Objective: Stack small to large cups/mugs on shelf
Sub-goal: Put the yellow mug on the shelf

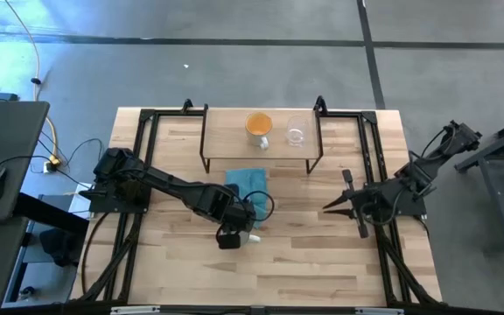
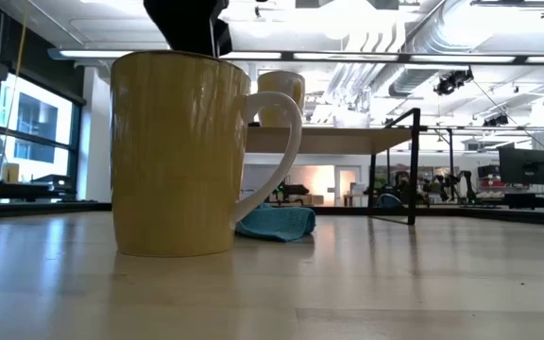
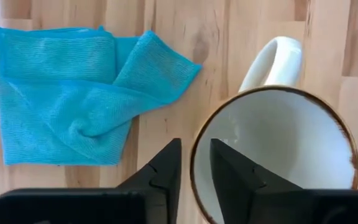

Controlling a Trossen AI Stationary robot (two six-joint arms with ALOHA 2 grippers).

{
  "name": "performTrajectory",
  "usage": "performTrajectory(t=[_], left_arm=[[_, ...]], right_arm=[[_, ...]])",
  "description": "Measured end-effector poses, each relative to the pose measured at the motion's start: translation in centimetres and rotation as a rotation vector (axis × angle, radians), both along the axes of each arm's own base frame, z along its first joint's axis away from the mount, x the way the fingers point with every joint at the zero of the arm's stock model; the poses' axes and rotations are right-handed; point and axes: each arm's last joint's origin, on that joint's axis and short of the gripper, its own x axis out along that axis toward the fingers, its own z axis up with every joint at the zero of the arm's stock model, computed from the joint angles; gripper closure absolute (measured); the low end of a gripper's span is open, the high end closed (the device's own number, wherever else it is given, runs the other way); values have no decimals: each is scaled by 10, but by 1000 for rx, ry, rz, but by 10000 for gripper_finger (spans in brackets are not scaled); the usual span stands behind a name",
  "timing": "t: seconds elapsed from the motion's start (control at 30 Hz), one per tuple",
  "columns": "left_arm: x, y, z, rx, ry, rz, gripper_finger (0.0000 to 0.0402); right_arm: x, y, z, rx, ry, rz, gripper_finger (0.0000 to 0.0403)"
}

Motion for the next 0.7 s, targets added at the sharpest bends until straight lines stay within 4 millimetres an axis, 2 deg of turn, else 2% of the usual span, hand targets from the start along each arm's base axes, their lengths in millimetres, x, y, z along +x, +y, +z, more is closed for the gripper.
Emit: performTrajectory(t=[0.27,0.7], left_arm=[[0,0,0,-14,5,-4,291],[-3,0,-14,-27,23,17,300]], right_arm=[[3,2,-3,0,17,-2,370],[3,3,-2,10,18,10,370]])
